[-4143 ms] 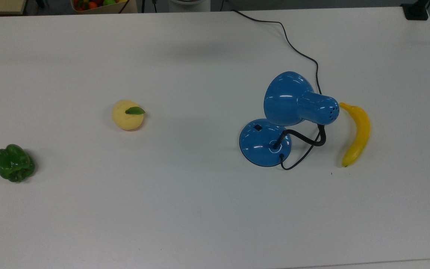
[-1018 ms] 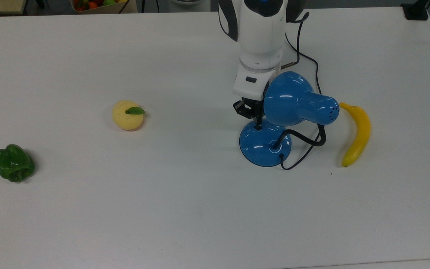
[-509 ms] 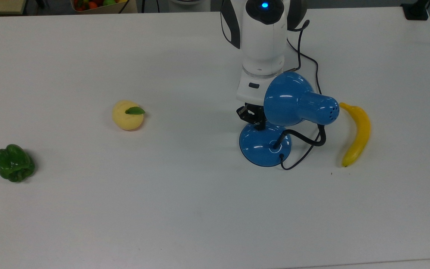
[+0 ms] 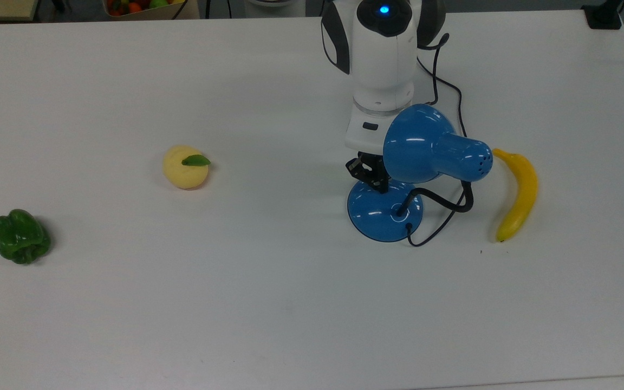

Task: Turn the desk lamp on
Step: 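Press the switch on the lamp base with the gripper fingers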

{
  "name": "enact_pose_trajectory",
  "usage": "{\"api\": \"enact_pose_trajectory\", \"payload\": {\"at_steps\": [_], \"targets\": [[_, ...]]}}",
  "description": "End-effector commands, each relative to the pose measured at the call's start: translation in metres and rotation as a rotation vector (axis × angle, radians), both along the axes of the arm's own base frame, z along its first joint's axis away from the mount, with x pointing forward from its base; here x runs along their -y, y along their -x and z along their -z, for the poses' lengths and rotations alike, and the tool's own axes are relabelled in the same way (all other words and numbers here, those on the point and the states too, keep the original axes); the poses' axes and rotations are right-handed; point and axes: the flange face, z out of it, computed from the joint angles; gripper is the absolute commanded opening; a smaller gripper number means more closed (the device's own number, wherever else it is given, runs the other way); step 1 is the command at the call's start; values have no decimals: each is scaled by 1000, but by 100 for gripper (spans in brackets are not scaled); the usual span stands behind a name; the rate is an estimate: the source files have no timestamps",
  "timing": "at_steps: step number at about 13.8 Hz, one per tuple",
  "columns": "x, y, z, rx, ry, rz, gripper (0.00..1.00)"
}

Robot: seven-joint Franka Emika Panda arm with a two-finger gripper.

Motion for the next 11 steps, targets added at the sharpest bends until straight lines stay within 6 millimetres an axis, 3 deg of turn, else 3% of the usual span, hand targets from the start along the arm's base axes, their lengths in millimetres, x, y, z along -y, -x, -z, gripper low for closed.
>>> {"api": "enact_pose_trajectory", "payload": {"at_steps": [1, 3, 8, 11], "targets": [[-5, 1, 10, 16, 5, -19, 0], [-5, 1, 9, 16, 5, -16, 0], [-2, 8, -15, -35, 30, 7, 0], [0, 10, -15, -53, 38, 14, 0]]}}
